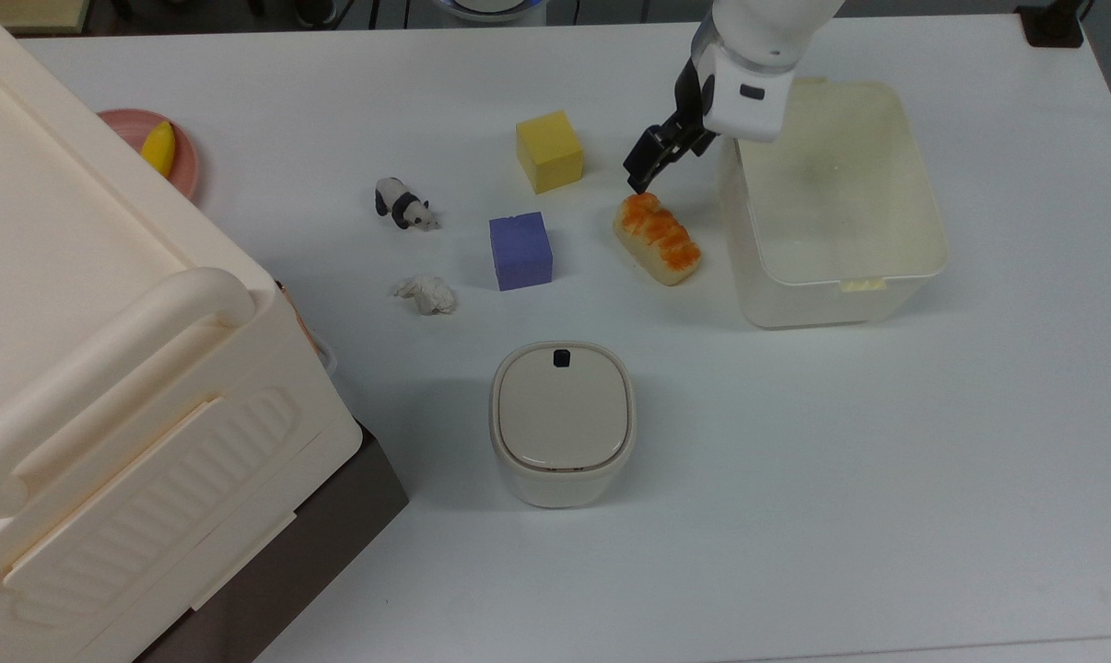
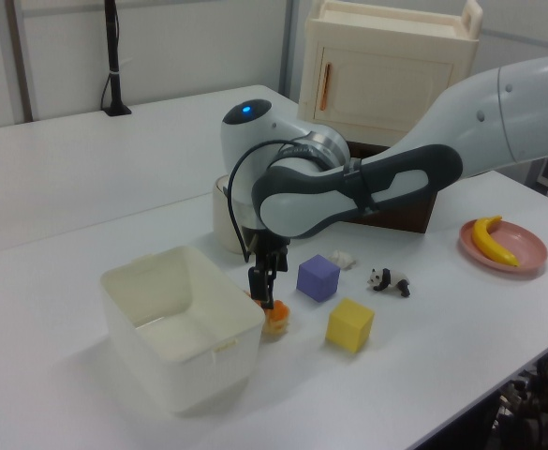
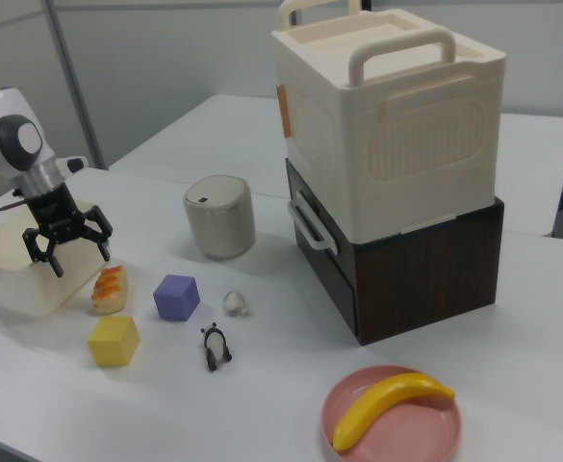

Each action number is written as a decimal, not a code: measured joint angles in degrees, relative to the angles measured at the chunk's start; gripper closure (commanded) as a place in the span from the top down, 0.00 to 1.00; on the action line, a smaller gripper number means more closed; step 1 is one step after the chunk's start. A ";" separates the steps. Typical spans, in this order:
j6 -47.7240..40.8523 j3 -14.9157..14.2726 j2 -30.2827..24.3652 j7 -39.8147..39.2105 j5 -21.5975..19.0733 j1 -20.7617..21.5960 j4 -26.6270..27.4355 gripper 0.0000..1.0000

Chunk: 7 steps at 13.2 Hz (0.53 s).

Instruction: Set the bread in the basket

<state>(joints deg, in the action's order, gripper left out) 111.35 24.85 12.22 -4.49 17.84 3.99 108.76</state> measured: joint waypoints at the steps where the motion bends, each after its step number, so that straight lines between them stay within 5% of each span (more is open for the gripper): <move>1: 0.69 -0.02 0.72 -1.07 0.12 -0.06 0.03 1.00; 7: 3.70 -0.17 4.55 -2.00 2.98 -2.13 0.10 1.00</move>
<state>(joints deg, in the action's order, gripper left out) 115.05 24.68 16.76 -6.50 20.81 1.87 108.86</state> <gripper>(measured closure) 0.000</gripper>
